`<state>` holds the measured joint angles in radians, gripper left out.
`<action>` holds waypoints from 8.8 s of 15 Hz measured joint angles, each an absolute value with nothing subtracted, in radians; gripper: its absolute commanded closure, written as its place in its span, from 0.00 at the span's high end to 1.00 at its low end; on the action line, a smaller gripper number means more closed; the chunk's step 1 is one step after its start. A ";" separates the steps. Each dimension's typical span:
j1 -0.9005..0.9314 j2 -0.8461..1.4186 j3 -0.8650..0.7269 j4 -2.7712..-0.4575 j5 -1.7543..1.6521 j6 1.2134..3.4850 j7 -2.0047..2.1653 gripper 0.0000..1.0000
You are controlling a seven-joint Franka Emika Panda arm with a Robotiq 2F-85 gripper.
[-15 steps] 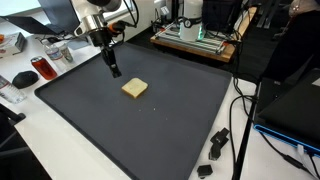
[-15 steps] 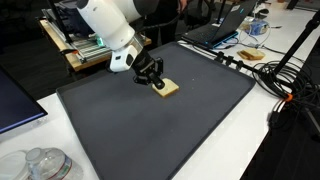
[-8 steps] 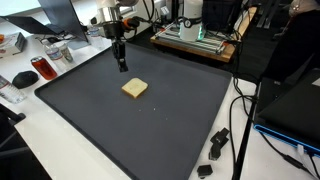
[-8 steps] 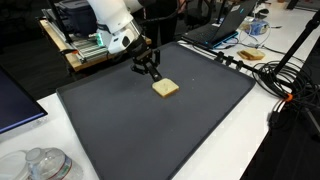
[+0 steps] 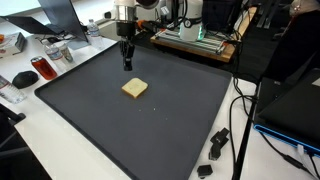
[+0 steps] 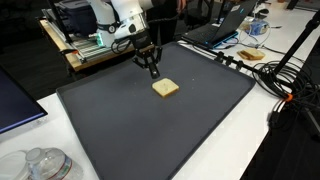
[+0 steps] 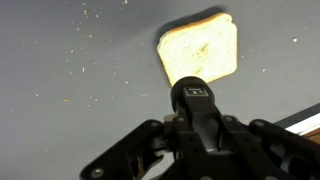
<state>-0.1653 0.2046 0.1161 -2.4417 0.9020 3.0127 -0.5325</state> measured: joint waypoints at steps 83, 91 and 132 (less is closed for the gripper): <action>0.097 0.524 -0.091 -2.017 -0.047 2.562 0.276 0.05; 0.097 0.541 -0.091 -2.016 -0.047 2.588 0.280 0.05; 0.179 0.566 -0.152 -2.008 -0.119 2.660 0.288 0.05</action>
<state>0.1794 0.5661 -0.1520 -2.0085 -0.1191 2.6604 0.2876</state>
